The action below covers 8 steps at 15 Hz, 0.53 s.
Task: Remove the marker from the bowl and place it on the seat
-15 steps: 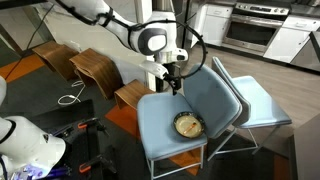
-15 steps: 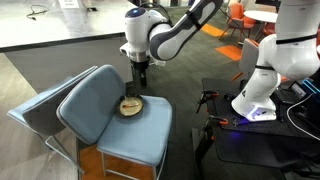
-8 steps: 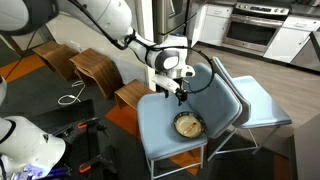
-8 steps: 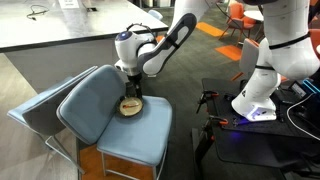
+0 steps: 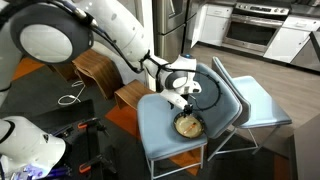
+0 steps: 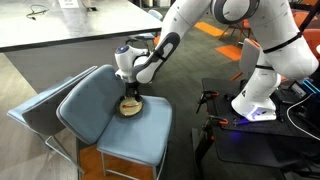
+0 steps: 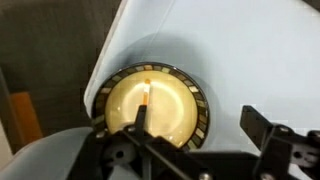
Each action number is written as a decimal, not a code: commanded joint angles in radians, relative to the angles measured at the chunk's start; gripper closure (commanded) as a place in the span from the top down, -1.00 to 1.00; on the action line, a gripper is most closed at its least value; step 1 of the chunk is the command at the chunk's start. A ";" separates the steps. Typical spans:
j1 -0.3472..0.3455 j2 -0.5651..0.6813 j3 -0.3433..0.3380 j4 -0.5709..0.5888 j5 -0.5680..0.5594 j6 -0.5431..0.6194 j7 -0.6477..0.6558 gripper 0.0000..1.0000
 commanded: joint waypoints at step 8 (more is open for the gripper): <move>-0.006 0.102 -0.012 0.103 0.027 -0.001 -0.030 1.00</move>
